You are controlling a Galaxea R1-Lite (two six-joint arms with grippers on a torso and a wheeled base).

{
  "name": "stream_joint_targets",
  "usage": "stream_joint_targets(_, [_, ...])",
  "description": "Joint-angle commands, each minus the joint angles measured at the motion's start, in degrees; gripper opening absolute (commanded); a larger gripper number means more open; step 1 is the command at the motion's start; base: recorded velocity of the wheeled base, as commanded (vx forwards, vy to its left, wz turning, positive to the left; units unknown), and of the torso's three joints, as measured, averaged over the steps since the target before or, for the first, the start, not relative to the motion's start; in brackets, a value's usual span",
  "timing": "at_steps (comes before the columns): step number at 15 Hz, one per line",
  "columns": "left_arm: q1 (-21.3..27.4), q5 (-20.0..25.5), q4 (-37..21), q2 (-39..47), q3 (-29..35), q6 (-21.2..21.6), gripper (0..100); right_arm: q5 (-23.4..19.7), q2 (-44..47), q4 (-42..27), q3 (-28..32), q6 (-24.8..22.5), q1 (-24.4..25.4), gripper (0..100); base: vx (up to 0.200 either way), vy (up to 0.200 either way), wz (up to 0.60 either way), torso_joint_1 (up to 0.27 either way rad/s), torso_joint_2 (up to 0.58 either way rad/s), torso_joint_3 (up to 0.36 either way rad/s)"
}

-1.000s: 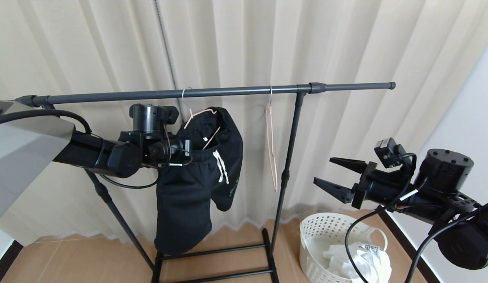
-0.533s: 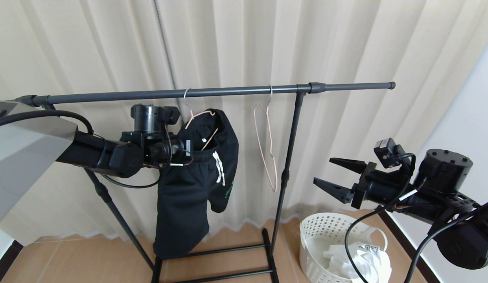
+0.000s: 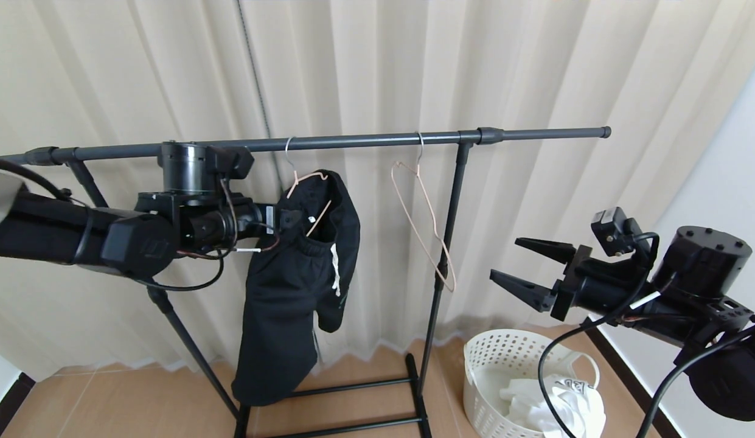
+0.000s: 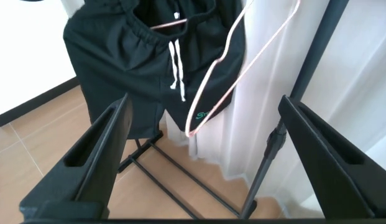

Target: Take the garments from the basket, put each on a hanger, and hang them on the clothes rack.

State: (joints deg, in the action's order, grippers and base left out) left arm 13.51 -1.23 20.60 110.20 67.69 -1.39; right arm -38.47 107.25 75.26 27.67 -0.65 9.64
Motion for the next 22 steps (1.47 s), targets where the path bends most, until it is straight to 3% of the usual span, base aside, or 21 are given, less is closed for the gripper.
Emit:
stream_joint_targets(1, [-0.24,0.09,-0.04,-14.49,-11.36,0.86,100,0.42,-5.3,-0.12,-2.01,0.03,-0.5,100,0.0,0.0,0.0,0.0,0.0,0.0])
stream_joint_targets(3, [-1.11,0.09,0.23,-23.54,-19.62,2.97,100,3.14,-9.25,-0.03,-5.35,-0.32,-2.35,100,0.0,0.0,0.0,0.0,0.0,0.0])
stream_joint_targets(4, [-1.11,0.09,0.23,-23.54,-19.62,2.97,100,3.14,-9.25,-0.03,-5.35,-0.32,-2.35,100,0.0,0.0,0.0,0.0,0.0,0.0])
stream_joint_targets(5, [-1.11,0.09,1.46,-34.35,-28.67,4.55,100,7.01,-14.62,-0.03,-11.32,-0.32,-2.61,100,0.0,0.0,0.0,0.0,0.0,0.0])
stream_joint_targets(10, [-0.24,2.29,1.99,-54.83,-44.32,4.64,100,13.78,-19.8,0.15,-27.41,-3.84,-2.17,100,0.0,0.0,0.0,0.0,0.0,0.0])
stream_joint_targets(11, [-0.24,2.37,1.9,-57.56,-46.42,5.26,100,14.13,-20.77,-1.09,-27.67,-5.07,-2.17,100,0.0,0.0,0.0,0.0,0.0,0.0])
stream_joint_targets(14, [-0.59,2.11,1.46,-68.02,-55.39,6.22,100,18.7,-32.9,-14.8,-27.67,-5.59,-1.64,100,0.0,0.0,0.0,0.0,0.0,0.0])
stream_joint_targets(16, [-0.59,1.93,0.23,-72.32,-59.52,6.14,100,19.58,-42.3,-27.72,-27.67,-5.68,-0.5,100,0.0,0.0,0.0,0.0,0.0,0.0])
stream_joint_targets(17, [-0.59,1.93,-2.15,-76.54,-62.42,6.22,100,19.66,-51.27,-39.32,-27.67,-5.95,-0.41,100,0.0,0.0,0.0,0.0,0.0,0.0])
stream_joint_targets(18, [-0.5,2.02,-3.9,-78.39,-63.21,6.22,100,19.58,-55.75,-44.68,-27.67,-6.74,-0.41,100,0.0,0.0,0.0,0.0,0.0,0.0])
stream_joint_targets(20, [-0.5,2.2,-9.79,-82.78,-63.83,6.22,100,19.66,-71.57,-62.26,-27.67,-7.88,-0.41,100,0.0,0.0,0.0,0.0,0.0,0.0])
stream_joint_targets(22, [-0.59,2.02,-13.13,-86.12,-64.35,6.31,100,20.02,-83.26,-73.24,-27.67,-7.88,-0.77,100,0.0,0.0,0.0,0.0,0.0,0.0])
